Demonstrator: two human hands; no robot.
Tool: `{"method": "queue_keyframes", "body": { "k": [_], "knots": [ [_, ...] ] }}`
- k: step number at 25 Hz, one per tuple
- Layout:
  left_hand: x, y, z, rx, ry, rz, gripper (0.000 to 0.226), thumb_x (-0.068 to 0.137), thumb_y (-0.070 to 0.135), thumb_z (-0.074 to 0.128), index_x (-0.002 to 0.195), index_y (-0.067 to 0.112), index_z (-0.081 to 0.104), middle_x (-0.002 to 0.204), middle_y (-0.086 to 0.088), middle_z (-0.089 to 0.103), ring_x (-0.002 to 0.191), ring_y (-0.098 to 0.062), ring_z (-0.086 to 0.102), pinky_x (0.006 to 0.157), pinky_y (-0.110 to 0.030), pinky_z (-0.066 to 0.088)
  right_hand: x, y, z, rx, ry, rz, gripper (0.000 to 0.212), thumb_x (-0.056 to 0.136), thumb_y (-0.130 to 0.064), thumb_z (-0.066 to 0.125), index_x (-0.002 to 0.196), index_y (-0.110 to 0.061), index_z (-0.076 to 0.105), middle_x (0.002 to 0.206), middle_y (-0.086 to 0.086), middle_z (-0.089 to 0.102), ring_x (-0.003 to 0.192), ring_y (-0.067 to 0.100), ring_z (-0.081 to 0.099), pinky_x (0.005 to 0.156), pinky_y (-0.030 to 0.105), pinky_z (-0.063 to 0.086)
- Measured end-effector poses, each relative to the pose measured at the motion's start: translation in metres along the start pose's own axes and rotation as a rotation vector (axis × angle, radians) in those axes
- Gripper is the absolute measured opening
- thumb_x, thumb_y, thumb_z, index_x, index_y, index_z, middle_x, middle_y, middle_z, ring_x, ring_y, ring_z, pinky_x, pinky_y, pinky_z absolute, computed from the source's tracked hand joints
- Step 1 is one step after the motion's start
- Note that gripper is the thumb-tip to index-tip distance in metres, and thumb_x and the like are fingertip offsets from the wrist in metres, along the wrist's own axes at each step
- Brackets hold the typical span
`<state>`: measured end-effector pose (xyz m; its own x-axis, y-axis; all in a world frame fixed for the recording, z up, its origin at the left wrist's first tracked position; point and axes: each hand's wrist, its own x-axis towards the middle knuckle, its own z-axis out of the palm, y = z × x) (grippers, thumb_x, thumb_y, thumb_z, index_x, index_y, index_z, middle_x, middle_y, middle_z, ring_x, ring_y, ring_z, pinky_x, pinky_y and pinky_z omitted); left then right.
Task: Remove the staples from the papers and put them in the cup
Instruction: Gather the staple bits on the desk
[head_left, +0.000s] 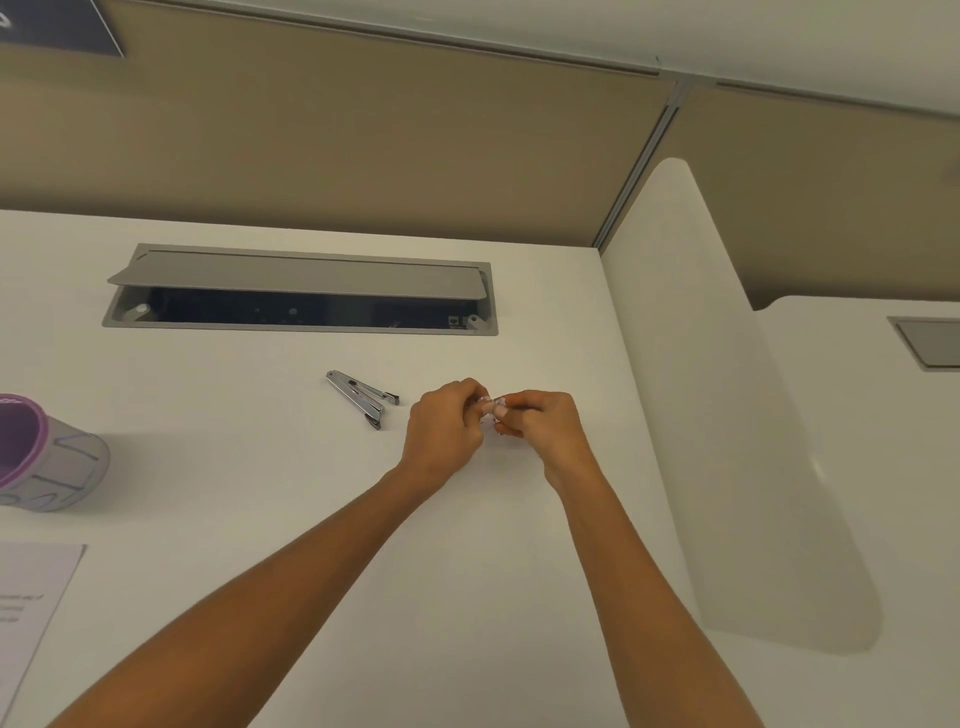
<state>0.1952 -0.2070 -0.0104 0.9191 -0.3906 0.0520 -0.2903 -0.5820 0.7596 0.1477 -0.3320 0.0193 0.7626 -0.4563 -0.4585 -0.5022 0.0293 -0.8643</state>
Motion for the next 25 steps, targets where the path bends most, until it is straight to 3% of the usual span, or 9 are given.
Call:
{"method": "queue_keyframes", "body": {
  "k": [3,5,7,11,18,25],
  "knots": [
    [-0.004,0.011,-0.006,-0.267,-0.035,-0.133,0.012,0.092,0.018,0.060,0.096,0.010,0.068,0.086,-0.004,0.070,0.079,-0.020,0.064,0.071,-0.032,0.054,-0.012,-0.005,-0.007,0.230,-0.085,0.034,0.014,0.085,0.002,0.066,0.097,0.001,0.072,0.100,0.015,0.072,0.085,0.022,0.070,0.080,0.026,0.057],
    [-0.005,0.022,-0.012,-0.482,-0.070,-0.232,0.014,0.093,0.017,0.059,0.099,0.008,0.068,0.084,-0.004,0.067,0.076,-0.019,0.062,0.064,-0.028,0.055,-0.016,-0.008,-0.011,0.373,-0.112,0.064,0.014,0.086,0.004,0.064,0.097,0.000,0.072,0.102,0.014,0.072,0.090,0.023,0.070,0.083,0.028,0.057],
    [-0.007,0.032,-0.018,-0.655,-0.099,-0.310,0.015,0.094,0.015,0.058,0.101,0.007,0.068,0.082,-0.004,0.066,0.073,-0.017,0.060,0.058,-0.022,0.055,-0.020,-0.011,-0.014,0.522,-0.130,0.091,0.014,0.087,0.005,0.061,0.096,0.001,0.072,0.097,0.012,0.074,0.088,0.021,0.070,0.078,0.025,0.057],
    [-0.008,0.042,-0.023,-0.933,-0.198,-0.426,0.016,0.096,0.017,0.055,0.096,0.010,0.069,0.083,-0.007,0.063,0.074,-0.016,0.056,0.061,-0.021,0.053,-0.029,-0.018,-0.016,0.728,-0.139,0.134,0.012,0.088,0.006,0.059,0.092,0.003,0.070,0.086,0.011,0.074,0.077,0.017,0.072,0.067,0.020,0.057],
    [-0.006,0.050,-0.040,-1.423,-0.273,-0.620,0.018,0.096,0.014,0.053,0.084,0.007,0.065,0.071,-0.004,0.063,0.064,-0.012,0.056,0.056,-0.019,0.052,-0.039,-0.031,-0.014,0.881,-0.153,0.131,0.011,0.090,0.005,0.057,0.095,0.004,0.067,0.083,0.012,0.071,0.070,0.017,0.072,0.063,0.022,0.059],
    [-0.021,0.045,-0.084,-1.629,-0.220,-0.599,0.016,0.096,0.016,0.053,0.091,0.005,0.064,0.074,-0.008,0.063,0.064,-0.013,0.058,0.057,-0.019,0.054,-0.065,-0.059,0.016,0.919,-0.225,0.117,0.012,0.089,0.000,0.058,0.095,0.002,0.068,0.084,0.013,0.072,0.070,0.019,0.072,0.063,0.025,0.060]
  ]
}}
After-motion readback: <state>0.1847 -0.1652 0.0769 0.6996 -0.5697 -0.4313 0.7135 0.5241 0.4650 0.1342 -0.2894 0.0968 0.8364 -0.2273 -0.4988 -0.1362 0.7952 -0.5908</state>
